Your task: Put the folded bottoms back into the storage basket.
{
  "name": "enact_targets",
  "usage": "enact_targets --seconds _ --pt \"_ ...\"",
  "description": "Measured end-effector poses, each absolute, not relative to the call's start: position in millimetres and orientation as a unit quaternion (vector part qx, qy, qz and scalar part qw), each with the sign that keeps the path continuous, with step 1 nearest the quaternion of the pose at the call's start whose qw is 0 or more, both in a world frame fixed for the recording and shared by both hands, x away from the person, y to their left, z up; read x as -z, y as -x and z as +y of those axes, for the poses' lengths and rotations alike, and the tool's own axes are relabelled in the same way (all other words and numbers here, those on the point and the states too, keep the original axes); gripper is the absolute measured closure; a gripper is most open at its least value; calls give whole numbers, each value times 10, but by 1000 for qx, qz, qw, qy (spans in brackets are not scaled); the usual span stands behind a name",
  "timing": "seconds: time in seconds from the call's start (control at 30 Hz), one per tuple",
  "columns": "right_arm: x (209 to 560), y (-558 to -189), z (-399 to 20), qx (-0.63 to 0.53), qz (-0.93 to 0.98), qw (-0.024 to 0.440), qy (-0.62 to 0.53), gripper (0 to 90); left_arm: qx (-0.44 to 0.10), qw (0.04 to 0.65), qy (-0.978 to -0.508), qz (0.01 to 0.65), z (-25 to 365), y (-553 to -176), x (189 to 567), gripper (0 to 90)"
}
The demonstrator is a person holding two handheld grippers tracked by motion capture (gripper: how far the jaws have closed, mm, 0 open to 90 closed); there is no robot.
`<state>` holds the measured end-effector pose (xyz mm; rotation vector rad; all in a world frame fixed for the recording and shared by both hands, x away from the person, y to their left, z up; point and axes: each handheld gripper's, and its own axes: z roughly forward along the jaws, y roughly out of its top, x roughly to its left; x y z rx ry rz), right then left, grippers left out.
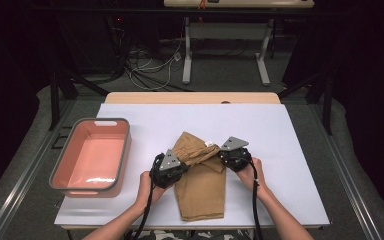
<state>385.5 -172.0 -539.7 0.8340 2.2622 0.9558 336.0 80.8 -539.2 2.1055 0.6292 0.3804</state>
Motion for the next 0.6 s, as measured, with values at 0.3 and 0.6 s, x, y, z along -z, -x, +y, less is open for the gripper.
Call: enact_targets --seconds 0.3,0.6 --pt "5509 -4035 -1728 -321 845 260 -339 638 -128 429 -864 231 515 -3300 5502 857" --pt "5397 -3869 -1859 -322 842 224 -369 384 -118 410 -880 208 673 -3136 5354 512"
